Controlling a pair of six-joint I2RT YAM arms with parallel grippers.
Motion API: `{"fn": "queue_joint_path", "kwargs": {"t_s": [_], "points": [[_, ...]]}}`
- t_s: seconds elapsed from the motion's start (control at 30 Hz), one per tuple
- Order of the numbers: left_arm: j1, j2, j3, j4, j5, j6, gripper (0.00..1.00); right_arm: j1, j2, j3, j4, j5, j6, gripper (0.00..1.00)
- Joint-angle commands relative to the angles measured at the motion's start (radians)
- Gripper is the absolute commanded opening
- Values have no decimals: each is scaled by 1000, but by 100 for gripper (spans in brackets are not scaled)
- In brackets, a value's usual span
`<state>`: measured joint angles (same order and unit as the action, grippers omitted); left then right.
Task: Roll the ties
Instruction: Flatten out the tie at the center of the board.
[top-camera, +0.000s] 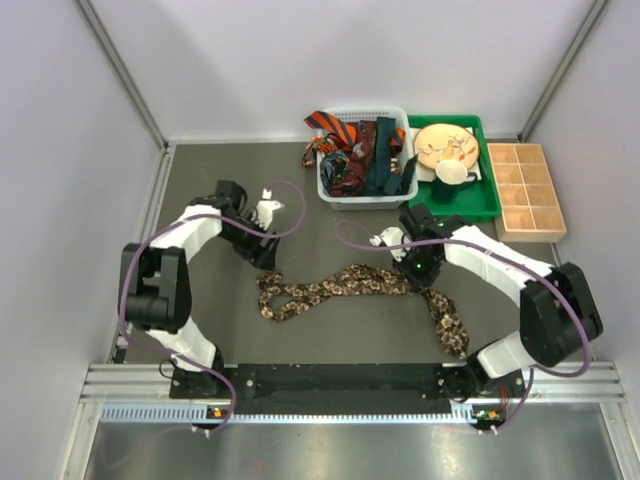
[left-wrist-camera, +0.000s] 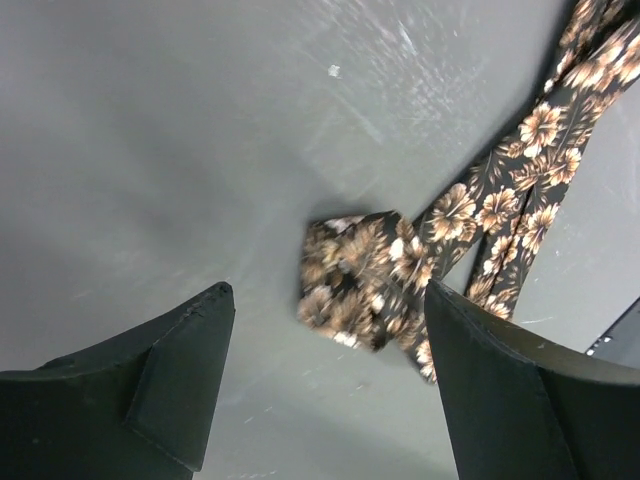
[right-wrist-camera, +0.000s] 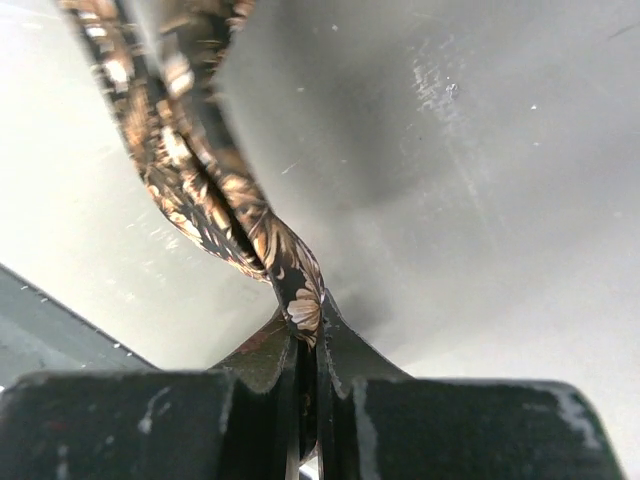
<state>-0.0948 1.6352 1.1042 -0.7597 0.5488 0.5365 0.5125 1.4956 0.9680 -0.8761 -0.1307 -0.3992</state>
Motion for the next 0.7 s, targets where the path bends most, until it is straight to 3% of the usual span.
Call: {"fn": "queue_joint_path", "kwargs": {"t_s": [0.0, 0.13, 0.23, 0.27, 0.37, 0.4, 0.47, 0.6, 0.63, 0.67], "points": [[-86, 92, 42, -36, -113, -95, 80, 12, -100, 18, -40, -53, -15, 0], [-111, 150, 23, -33, -136, -112, 74, 12, -162, 64, -73, -73, -21, 0], [-112, 182, 28, -81, -104, -95, 52, 11, -212, 122, -89, -72, -6, 0], [-112, 183, 28, -104, -84, -83, 40, 11, -219, 133, -98, -73, 5, 0], [-111, 163, 32, -131, 12, -52, 25, 11, -233, 167, -103, -60, 16, 0], [-109, 157, 40, -159, 26, -23, 13, 6, -232, 173, -106, -50, 16, 0], [-103, 121, 86, -167, 36, 9, 0, -27, -230, 195, -116, -53, 10, 0], [0, 17, 248, -252, 169, 158, 0, -149, -198, 276, -152, -99, -36, 0], [9, -32, 278, -301, 206, 240, 0, -178, -172, 319, -167, -137, -50, 0], [3, -63, 298, -356, 227, 451, 0, -221, -158, 340, -196, -165, -90, 0]]}}
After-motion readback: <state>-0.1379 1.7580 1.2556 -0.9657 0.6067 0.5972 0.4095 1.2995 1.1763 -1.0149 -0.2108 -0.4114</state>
